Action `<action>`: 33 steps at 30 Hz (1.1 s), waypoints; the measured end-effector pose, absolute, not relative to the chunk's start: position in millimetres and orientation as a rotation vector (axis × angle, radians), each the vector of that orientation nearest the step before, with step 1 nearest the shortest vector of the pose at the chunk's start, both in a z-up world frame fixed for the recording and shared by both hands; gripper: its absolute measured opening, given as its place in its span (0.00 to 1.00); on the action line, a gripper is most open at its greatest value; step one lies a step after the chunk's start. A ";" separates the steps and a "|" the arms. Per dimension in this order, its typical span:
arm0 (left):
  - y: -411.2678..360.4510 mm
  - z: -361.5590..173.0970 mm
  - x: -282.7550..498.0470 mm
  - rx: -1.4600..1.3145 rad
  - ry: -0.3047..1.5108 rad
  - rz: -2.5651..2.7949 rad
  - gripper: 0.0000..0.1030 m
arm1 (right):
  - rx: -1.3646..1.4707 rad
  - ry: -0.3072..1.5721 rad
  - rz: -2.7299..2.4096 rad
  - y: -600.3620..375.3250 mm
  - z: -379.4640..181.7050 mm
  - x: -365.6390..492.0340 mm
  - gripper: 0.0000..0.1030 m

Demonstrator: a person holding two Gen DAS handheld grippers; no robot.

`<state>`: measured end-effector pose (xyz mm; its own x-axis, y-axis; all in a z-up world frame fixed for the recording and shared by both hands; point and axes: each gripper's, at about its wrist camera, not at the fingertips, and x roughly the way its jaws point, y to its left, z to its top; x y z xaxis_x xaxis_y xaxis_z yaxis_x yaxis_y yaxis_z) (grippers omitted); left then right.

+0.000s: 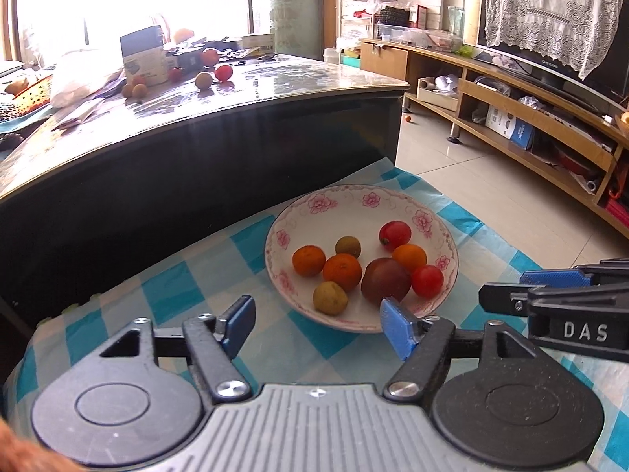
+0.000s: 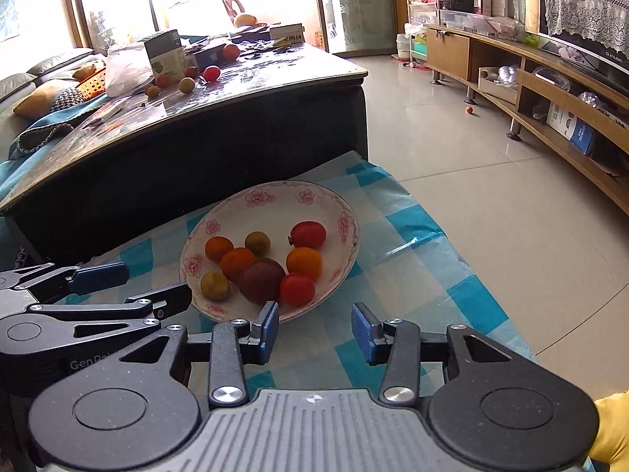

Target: Organize fruits

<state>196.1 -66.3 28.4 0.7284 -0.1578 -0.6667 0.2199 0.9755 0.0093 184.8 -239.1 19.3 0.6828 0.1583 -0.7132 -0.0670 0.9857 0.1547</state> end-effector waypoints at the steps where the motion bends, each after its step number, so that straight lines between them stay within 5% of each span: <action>1: -65.9 27.8 192.9 0.093 0.727 -0.202 0.79 | 0.124 0.809 0.125 -239.4 19.6 182.7 0.37; 14: -59.7 26.8 157.3 0.054 0.731 -0.152 1.00 | 0.158 0.820 0.134 -235.0 18.5 147.4 0.41; 33: -48.9 22.9 113.5 0.006 0.755 -0.110 1.00 | 0.171 0.832 0.138 -231.5 15.0 107.2 0.41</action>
